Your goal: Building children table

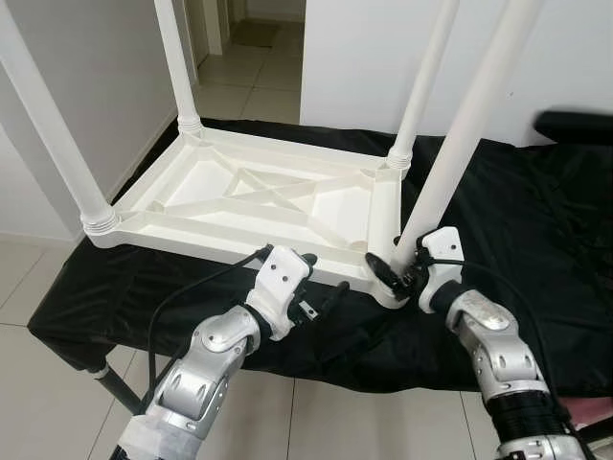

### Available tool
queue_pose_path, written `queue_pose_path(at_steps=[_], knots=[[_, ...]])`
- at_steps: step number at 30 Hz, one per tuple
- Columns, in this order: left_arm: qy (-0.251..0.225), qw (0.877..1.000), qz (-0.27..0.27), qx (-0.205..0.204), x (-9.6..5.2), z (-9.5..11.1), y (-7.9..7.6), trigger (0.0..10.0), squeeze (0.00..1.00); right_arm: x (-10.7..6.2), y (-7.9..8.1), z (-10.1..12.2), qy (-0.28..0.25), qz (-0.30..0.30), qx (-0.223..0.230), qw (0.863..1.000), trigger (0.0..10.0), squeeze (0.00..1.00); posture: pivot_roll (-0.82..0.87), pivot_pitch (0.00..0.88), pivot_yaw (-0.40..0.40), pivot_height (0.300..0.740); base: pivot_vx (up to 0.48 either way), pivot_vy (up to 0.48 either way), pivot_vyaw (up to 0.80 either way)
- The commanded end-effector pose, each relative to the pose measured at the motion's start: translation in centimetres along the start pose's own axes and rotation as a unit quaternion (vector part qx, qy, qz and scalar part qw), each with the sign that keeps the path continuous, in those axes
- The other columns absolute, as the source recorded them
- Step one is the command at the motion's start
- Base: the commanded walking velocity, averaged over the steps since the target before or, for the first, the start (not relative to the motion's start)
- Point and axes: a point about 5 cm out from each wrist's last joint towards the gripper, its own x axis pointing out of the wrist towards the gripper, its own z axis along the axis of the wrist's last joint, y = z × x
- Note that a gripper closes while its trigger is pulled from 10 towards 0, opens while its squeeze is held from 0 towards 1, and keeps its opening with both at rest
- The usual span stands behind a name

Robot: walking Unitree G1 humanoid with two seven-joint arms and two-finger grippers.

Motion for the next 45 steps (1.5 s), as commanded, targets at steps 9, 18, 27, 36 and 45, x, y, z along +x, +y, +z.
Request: queue_pose_path(at_steps=[9,18,27,36,45], knots=[[0.004,1.0,0.01,-0.002,-0.3,-0.2,0.0,10.0,0.0,0.3,0.4,-0.9,0.005,0.045,0.021,0.999,0.0,0.0,0.03,0.025,-0.025,0.74,0.0,0.0,0.0],[0.006,1.0,0.007,-0.001,-0.4,-0.2,0.0,10.0,0.0,0.3,0.9,-0.7,-0.006,0.02,0.044,0.999,10.0,0.0,0.03,0.023,-0.022,0.74,0.0,0.0,0.0],[0.006,1.0,0.002,-0.001,-0.3,-0.2,0.0,10.0,0.0,0.4,1.8,-0.3,-0.014,-0.076,0.048,0.996,10.0,0.0,0.02,0.018,-0.015,0.74,0.0,0.0,0.0],[0.006,1.0,-0.004,0.0,-0.2,-0.2,-0.1,10.0,0.0,-0.1,3.3,-0.2,-0.012,-0.222,0.097,0.97,10.0,0.0,0.02,0.01,-0.016,0.74,0.0,0.0,0.0],[0.006,1.0,-0.008,0.0,-0.1,-0.2,-0.2,10.0,0.0,-0.2,6.3,-0.3,-0.014,-0.316,0.128,0.94,10.0,0.0,0.02,0.006,-0.017,0.74,0.0,0.0,0.0]])
